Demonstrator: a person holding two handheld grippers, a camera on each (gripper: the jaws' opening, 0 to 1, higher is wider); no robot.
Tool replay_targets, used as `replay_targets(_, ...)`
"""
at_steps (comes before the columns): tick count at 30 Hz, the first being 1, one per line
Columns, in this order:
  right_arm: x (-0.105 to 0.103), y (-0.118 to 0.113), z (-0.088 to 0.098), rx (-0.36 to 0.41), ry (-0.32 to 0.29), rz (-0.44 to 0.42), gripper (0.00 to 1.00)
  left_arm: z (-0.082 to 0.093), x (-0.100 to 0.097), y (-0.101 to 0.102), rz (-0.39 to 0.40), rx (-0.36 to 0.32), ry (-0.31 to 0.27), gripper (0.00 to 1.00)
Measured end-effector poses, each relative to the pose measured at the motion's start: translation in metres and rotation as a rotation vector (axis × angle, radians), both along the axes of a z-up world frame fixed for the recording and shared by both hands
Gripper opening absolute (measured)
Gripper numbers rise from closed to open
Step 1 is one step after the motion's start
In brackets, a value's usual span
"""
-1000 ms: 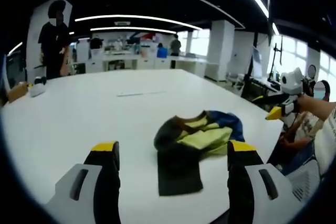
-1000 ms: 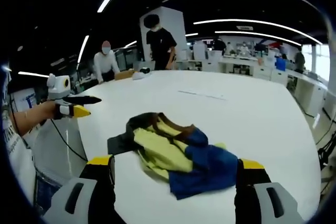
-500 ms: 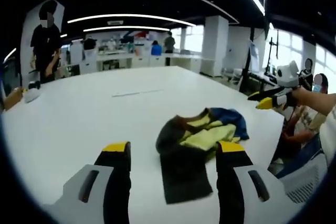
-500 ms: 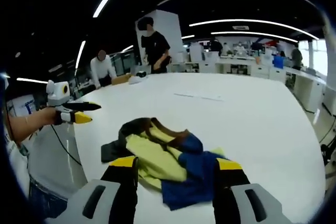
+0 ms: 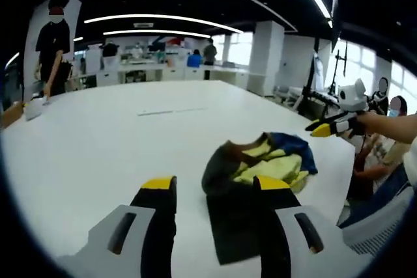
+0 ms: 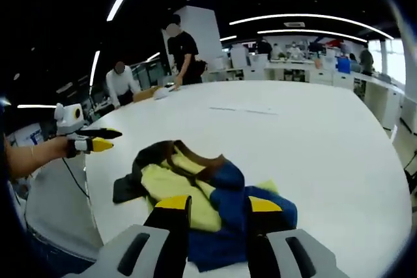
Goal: Fold the garment on the visible template until the final outline fits inside the template.
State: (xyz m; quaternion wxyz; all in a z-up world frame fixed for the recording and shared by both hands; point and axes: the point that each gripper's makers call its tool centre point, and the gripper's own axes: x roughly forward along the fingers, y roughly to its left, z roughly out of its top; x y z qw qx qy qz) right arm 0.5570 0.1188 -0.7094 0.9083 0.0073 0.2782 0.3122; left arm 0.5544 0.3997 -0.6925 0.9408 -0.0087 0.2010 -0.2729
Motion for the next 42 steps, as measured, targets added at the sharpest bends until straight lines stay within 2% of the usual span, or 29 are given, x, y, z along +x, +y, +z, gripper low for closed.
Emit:
replay_targets(9,0.005,0.001,-0.018,-0.029,0.028,0.023,0.23,-0.015,0.017,-0.008,-0.027,0.016,0.028,0.37)
replay_targets(16,0.010,0.001,-0.030,-0.045,0.054,0.016,0.17,-0.028,0.028,-0.022,-0.060,0.012,0.050,0.34)
replay_targets(22,0.014,-0.001,-0.034,-0.051,0.057,0.002,0.11,-0.046,0.038,-0.029,-0.094,0.046,0.086,0.33)
replay_targets(25,0.014,-0.001,-0.036,-0.057,0.062,0.000,0.08,-0.048,0.041,-0.031,-0.102,0.043,0.092,0.33)
replay_targets(27,0.014,-0.001,-0.037,-0.035,0.073,-0.008,0.06,-0.049,0.043,-0.033,-0.110,0.045,0.091,0.31)
replay_targets(32,0.015,-0.001,-0.038,-0.018,0.083,-0.023,0.03,-0.058,0.045,-0.036,-0.128,0.056,0.120,0.24)
replay_targets(34,0.016,0.000,-0.039,-0.021,0.079,-0.023,0.02,-0.064,0.048,-0.034,-0.114,0.066,0.137,0.18)
replay_targets(35,0.016,0.000,-0.039,-0.027,0.076,-0.021,0.02,-0.068,0.048,-0.032,-0.094,0.064,0.165,0.15)
replay_targets(38,0.015,0.000,-0.040,-0.041,0.066,-0.020,0.00,-0.066,0.047,-0.034,-0.077,0.015,0.169,0.09)
replay_targets(40,0.015,0.001,-0.040,-0.040,0.061,-0.020,0.00,-0.068,0.044,-0.035,-0.080,0.009,0.181,0.01)
replay_targets(42,0.016,0.002,-0.040,-0.037,0.058,-0.019,0.00,-0.067,0.042,-0.034,-0.072,0.021,0.178,0.00)
